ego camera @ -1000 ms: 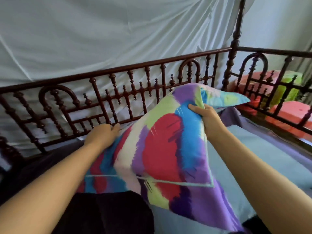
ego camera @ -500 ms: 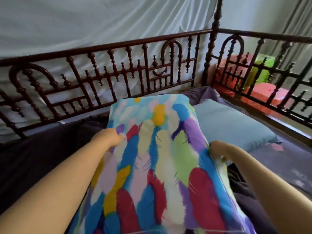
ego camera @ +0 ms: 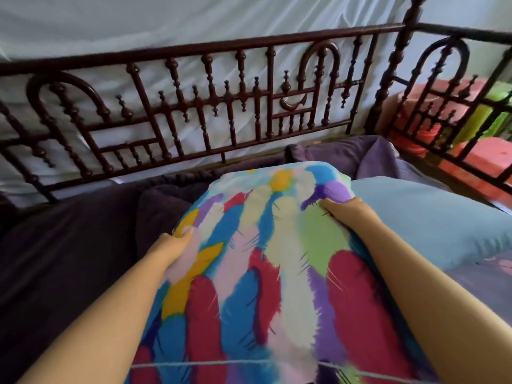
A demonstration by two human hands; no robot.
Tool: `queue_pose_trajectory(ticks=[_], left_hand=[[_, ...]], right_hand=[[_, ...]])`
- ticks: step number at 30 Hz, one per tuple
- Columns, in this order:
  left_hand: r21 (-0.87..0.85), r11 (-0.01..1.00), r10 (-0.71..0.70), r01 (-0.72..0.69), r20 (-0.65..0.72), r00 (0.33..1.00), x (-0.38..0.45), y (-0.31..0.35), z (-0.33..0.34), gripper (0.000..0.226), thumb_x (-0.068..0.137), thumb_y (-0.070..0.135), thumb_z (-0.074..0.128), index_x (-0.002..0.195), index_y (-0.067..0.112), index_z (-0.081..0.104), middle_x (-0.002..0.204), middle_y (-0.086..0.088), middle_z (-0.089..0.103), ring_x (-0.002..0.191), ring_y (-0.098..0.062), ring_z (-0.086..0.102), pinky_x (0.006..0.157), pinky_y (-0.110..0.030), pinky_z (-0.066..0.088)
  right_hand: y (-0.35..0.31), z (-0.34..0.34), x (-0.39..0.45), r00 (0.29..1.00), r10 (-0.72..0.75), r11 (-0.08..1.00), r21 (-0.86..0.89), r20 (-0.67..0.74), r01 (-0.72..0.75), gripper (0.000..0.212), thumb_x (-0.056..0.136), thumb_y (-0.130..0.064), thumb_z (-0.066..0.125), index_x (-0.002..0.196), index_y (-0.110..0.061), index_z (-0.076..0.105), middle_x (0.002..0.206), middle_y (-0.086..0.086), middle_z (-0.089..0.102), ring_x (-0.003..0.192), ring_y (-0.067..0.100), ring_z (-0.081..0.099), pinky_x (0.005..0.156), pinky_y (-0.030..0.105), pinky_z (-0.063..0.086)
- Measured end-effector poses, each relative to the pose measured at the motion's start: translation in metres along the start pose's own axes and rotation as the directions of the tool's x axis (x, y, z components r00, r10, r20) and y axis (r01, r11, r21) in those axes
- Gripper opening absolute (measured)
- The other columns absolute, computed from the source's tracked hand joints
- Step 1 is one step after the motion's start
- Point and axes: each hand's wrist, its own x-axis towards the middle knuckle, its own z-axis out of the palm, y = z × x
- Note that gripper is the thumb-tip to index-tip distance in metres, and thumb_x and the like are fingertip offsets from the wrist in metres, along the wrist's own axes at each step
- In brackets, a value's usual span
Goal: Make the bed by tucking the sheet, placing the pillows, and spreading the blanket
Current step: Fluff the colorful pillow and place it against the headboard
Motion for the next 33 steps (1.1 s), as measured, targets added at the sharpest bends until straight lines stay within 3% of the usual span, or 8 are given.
queue_pose_trajectory(ticks=[5, 7, 9, 12, 17, 22, 25, 33], left_hand=[[-0.406, 0.898, -0.049, 0.171, 0.293, 0.955, 0.034, -0.019, 0.01, 0.071, 0.083, 0.055, 0.056, 0.133, 0.006, 0.052, 0.13, -0.018, 0.058, 0.122, -0.03, 0.054, 0.11, -0.037, 0.037], [-0.473, 0.855, -0.03, 0.212, 0.364, 0.931, 0.033, -0.022, 0.013, 0.054, 0.084, 0.051, 0.057, 0.12, 0.011, 0.06, 0.104, -0.015, 0.067, 0.103, -0.027, 0.06, 0.101, -0.033, 0.041], [-0.523, 0.828, 0.008, 0.2, 0.368, 0.93, 0.03, -0.025, 0.013, 0.054, 0.076, 0.05, 0.067, 0.113, 0.011, 0.063, 0.099, -0.013, 0.068, 0.098, -0.025, 0.062, 0.099, -0.032, 0.042], [-0.581, 0.806, 0.006, 0.114, 0.201, 0.979, 0.018, -0.024, 0.004, 0.082, 0.06, 0.051, 0.08, 0.124, 0.005, 0.06, 0.121, -0.015, 0.065, 0.109, -0.028, 0.062, 0.105, -0.038, 0.044], [-0.585, 0.801, 0.042, -0.128, -0.158, 0.987, -0.041, -0.007, -0.021, 0.06, 0.077, 0.036, 0.072, 0.12, -0.005, 0.06, 0.121, -0.025, 0.062, 0.112, -0.034, 0.06, 0.098, -0.038, 0.047], [-0.614, 0.721, 0.075, -0.323, -0.394, 0.916, -0.102, -0.019, -0.062, 0.044, 0.083, 0.029, 0.067, 0.116, 0.0, 0.064, 0.111, -0.015, 0.066, 0.108, -0.026, 0.06, 0.086, -0.031, 0.043], [-0.591, 0.691, 0.06, -0.417, -0.528, 0.847, -0.13, -0.045, -0.098, 0.038, 0.086, 0.028, 0.064, 0.11, -0.001, 0.067, 0.112, -0.023, 0.066, 0.111, -0.032, 0.061, 0.082, -0.031, 0.041], [-0.552, 0.69, -0.078, -0.468, -0.7, 0.71, -0.182, -0.158, -0.186, 0.04, 0.088, 0.031, 0.061, 0.102, -0.007, 0.066, 0.103, -0.026, 0.066, 0.102, -0.033, 0.062, 0.075, -0.029, 0.037]], right_hand=[[0.01, 0.011, 0.015, 0.998, 0.059, 0.99, 0.125, 0.034, -0.063, 0.05, 0.077, -0.037, 0.06, 0.113, -0.003, 0.056, 0.096, 0.013, 0.055, 0.083, 0.028, 0.05, 0.072, 0.03, 0.036], [0.016, 0.015, 0.015, 0.998, 0.05, 0.987, 0.153, 0.042, -0.056, 0.06, 0.07, -0.042, 0.06, 0.112, 0.0, 0.055, 0.093, 0.013, 0.056, 0.081, 0.028, 0.051, 0.071, 0.03, 0.037], [0.021, 0.016, 0.011, 0.999, 0.043, 0.984, 0.172, 0.02, -0.046, 0.07, 0.066, -0.049, 0.059, 0.114, 0.001, 0.054, 0.095, 0.013, 0.057, 0.083, 0.029, 0.051, 0.072, 0.03, 0.037], [0.022, 0.011, 0.005, 0.999, 0.028, 0.978, 0.207, -0.042, -0.019, 0.067, 0.078, -0.054, 0.058, 0.116, 0.001, 0.053, 0.099, 0.013, 0.058, 0.085, 0.028, 0.05, 0.074, 0.03, 0.036], [0.01, -0.015, -0.023, 0.99, -0.051, 0.969, 0.232, -0.131, 0.081, 0.065, 0.077, -0.05, 0.063, 0.118, 0.0, 0.055, 0.107, 0.016, 0.061, 0.091, 0.028, 0.053, 0.078, 0.032, 0.039], [-0.016, -0.044, -0.079, 0.923, -0.249, 0.914, 0.244, -0.294, 0.324, 0.054, 0.078, -0.043, 0.065, 0.107, 0.002, 0.06, 0.107, 0.022, 0.065, 0.09, 0.029, 0.055, 0.077, 0.032, 0.039], [-0.039, -0.043, -0.119, 0.881, -0.329, 0.857, 0.283, -0.341, 0.43, 0.052, 0.079, -0.042, 0.065, 0.107, 0.001, 0.058, 0.096, 0.012, 0.059, 0.101, 0.03, 0.056, 0.075, 0.029, 0.036], [-0.095, 0.028, -0.209, 0.872, -0.443, 0.732, 0.478, -0.209, 0.486, 0.054, 0.077, -0.042, 0.067, 0.11, -0.002, 0.052, 0.096, 0.008, 0.054, 0.088, 0.023, 0.051, 0.084, 0.04, 0.046]])
